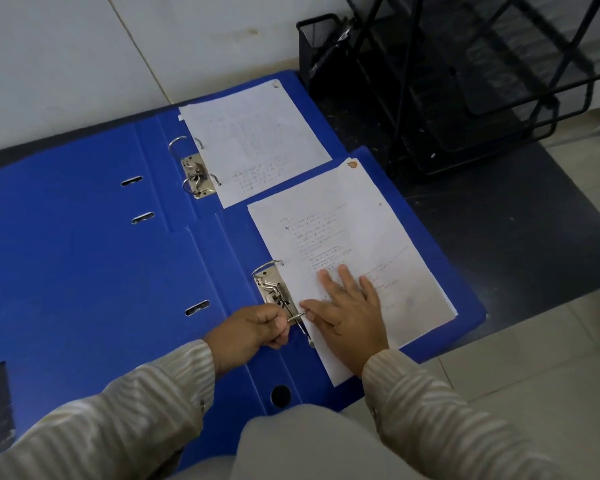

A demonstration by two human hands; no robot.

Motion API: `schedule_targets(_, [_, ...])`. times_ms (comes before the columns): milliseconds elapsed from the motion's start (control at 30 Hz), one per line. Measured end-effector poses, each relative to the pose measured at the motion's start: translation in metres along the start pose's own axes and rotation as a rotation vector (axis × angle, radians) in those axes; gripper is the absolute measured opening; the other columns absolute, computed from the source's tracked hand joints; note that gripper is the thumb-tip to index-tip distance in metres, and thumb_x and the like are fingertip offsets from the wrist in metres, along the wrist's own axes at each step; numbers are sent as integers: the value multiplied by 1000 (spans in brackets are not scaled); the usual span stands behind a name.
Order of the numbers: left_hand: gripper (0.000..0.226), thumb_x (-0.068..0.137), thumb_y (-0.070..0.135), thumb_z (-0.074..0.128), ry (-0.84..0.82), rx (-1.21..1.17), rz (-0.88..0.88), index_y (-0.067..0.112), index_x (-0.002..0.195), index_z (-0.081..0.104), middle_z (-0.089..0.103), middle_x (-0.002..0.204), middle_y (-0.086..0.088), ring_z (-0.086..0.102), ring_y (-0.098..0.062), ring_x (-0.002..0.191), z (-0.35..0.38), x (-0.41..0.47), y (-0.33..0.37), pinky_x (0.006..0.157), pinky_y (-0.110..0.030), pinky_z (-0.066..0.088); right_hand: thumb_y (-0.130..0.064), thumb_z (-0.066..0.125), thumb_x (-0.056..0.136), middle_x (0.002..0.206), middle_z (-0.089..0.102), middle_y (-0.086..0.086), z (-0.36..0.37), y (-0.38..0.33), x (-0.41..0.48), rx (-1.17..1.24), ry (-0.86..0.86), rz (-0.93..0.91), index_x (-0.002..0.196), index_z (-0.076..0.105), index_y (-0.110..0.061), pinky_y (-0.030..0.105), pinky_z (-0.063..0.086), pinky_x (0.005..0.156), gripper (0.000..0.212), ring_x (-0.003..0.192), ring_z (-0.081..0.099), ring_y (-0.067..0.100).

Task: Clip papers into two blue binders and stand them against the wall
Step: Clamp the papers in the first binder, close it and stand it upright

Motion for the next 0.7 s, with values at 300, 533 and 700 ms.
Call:
schedule_targets(300, [30,99,9,42,61,3,23,14,72,55,57,66,9,57,-2,64,2,1,-3,69,-20,51,-39,46,90,127,61,11,4,2,-1,2,-9,10,95,72,-33,58,28,103,27,124,49,39])
schedule_targets(533, [25,99,13,45,104,-51,31,15,78,58,61,74,5,60,-5,69,1,-1,-4,73,-25,53,-42,38,93,146,44,1,11,5,0,0,-169,91,119,57,-36,50,17,111,33,139,29,30])
schedule_targets(700, [14,97,17,50,150,-145,36,16,88,60,64,79,2,60,-9,73,1,-5,-4,72,-23,54,-43,31,96,156,23,1,19,6,1,-94,-236,86,140,35,-33,48,11,113,45,144,13,26])
Point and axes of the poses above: each hand's wrist, its own x-axis towards the middle knuckle, its own z-axis out of the palm, y = z × x, the point moved 7 cm from there along x, towards the middle knuckle
